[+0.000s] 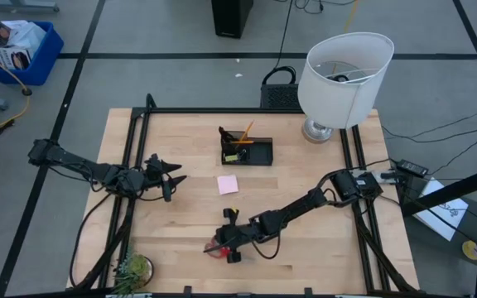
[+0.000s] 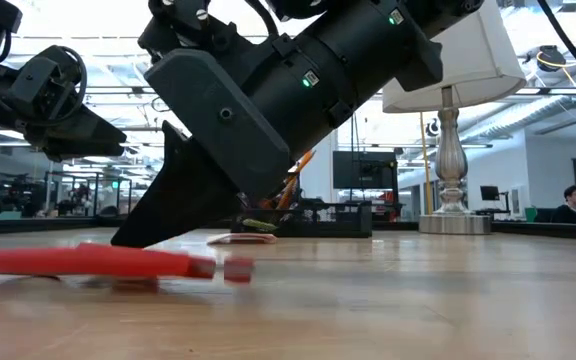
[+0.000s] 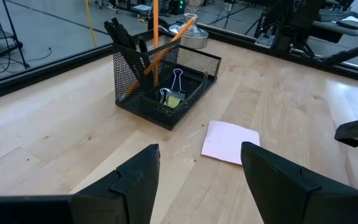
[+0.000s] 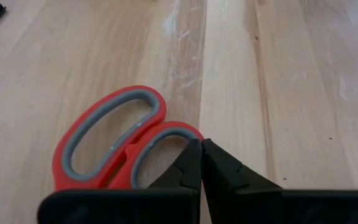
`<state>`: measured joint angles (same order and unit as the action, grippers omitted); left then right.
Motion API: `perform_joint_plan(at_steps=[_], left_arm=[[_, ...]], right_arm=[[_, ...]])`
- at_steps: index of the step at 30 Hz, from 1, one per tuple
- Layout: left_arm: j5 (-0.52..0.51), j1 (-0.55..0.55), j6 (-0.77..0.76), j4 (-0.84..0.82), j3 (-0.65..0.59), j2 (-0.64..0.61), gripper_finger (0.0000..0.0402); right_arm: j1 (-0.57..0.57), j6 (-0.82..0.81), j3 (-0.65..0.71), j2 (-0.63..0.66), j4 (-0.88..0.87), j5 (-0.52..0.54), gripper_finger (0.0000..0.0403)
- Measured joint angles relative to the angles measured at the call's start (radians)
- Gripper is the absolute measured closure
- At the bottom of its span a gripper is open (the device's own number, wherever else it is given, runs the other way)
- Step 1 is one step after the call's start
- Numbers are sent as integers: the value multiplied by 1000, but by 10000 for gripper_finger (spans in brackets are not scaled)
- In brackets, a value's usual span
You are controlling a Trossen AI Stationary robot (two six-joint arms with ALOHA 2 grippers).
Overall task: Pick and place office supplies into organizer
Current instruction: Put the red scissors into the desk organizer
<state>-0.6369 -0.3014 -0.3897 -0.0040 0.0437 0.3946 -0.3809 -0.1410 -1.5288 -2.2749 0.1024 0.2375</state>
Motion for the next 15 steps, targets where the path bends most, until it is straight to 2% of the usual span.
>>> perform_joint_plan(at_steps=[15], left_arm=[[0,0,3,0,0,0,172]], right_arm=[[-1,58,2,6,48,24,403]])
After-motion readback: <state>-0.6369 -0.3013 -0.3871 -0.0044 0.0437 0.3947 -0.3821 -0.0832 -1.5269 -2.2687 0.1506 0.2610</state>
